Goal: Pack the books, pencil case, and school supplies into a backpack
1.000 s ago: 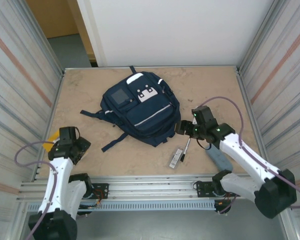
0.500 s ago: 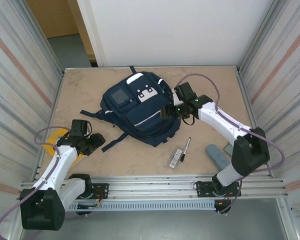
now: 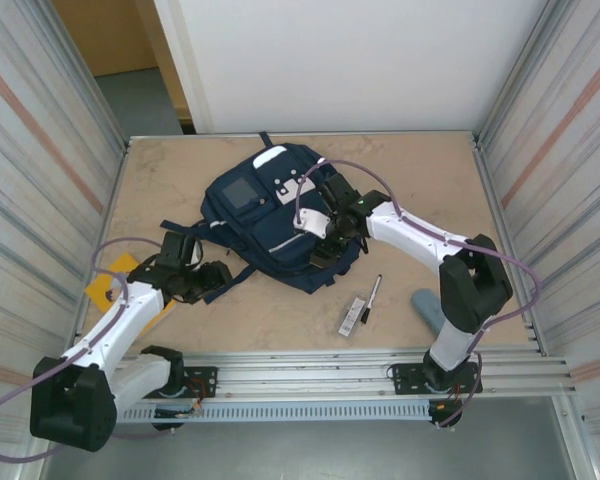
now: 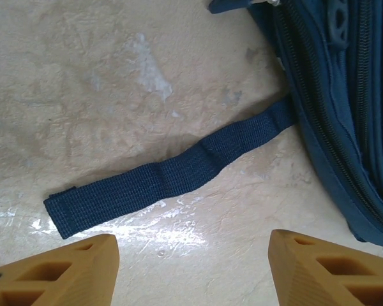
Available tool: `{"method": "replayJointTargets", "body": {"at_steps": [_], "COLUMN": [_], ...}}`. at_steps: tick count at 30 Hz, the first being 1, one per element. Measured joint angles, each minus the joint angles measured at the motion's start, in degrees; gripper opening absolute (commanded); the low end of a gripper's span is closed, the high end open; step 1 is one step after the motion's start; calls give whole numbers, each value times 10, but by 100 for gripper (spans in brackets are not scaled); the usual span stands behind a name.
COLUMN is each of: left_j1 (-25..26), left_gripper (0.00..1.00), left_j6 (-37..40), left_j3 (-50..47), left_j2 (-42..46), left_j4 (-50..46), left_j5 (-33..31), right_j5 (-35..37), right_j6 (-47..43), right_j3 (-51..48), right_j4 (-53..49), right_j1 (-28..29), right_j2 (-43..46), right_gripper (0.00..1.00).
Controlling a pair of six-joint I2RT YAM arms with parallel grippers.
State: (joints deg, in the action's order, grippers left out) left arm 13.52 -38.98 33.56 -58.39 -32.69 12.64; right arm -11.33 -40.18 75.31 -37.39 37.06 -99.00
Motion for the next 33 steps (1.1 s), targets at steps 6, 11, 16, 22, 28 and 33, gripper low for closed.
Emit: {"method": "replayJointTargets", "body": {"at_steps": [6,11,16,22,28,33], "left_j1": [0,0,0,8,16,16], "left_gripper": [64,64,63,63,62,62], "left_j6": [-16,-25,-30,-31,-33,-33], "left_j3": [-37,-64,-74,-74,-74,-81], "left_j2": [32,61,64,43,35,29], "left_j4": [6,9,17,38,55,66], "left_j5": [0,1,14,24,26,28], "right_j5": [40,49,44,29,20,14], "right_j6": [-141,-169,-179,-189,-204,-209], "right_j3": [8,13,9,6,57,63], "right_j4": [27,37,73,81,38,28], "right_j1": [4,8,9,5,-3,-4], "right_j2": [-75,-93,-90,-80,-80,-85], "right_gripper": [64,56,57,54,55,55]}}
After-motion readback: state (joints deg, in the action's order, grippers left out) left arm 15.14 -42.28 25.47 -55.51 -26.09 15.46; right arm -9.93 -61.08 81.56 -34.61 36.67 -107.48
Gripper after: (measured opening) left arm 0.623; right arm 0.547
